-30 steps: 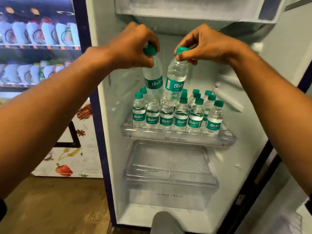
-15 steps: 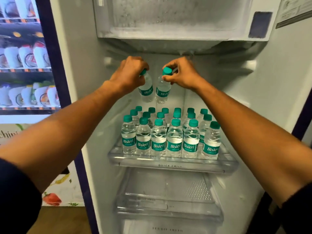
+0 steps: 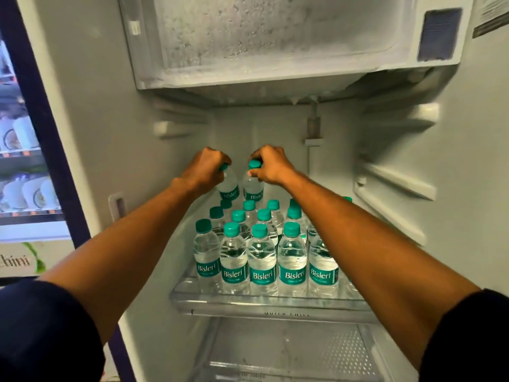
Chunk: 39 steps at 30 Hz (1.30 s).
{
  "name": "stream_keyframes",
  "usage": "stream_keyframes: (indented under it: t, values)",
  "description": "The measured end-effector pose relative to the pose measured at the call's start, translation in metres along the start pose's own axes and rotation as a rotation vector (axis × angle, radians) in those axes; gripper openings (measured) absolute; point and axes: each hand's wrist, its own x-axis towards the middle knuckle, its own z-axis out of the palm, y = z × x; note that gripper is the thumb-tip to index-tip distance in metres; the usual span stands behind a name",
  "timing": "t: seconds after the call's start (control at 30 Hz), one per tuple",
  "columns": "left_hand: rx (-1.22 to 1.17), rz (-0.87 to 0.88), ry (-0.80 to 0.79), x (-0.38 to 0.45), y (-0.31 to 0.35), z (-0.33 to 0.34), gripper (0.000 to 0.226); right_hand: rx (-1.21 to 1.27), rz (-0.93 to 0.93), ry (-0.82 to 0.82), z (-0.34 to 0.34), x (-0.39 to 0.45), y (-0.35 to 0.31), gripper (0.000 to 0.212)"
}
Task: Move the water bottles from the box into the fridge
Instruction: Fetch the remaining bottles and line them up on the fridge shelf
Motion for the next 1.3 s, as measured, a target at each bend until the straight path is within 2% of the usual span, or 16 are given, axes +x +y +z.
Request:
stream_keyframes:
  t: [0.17,0.57,0.83,1.1,1.3]
  values:
    - [0.002,0.013,-0.097,0.006,-0.010,0.020,0.036,0.031,0.070,-0.038,0.026,0.005,0.014,0.052]
    - [0.017,0.058,-0.300,0.004,-0.014,0.043,0.024,-0.076,0.110,-0.156,0.059,0.004,0.030,0.036]
    - [-0.040,0.013,-0.335,0.005,-0.013,0.055,0.030,-0.165,0.157,-0.203,0.060,0.010,0.033,0.034]
    - [-0.076,-0.029,-0.460,0.010,-0.004,0.065,0.040,-0.236,0.151,-0.204,0.064,0.006,0.033,0.034]
    - [-0.095,-0.090,-0.391,0.003,0.002,0.050,0.051,-0.228,0.142,-0.204,0.057,-0.002,0.027,0.052]
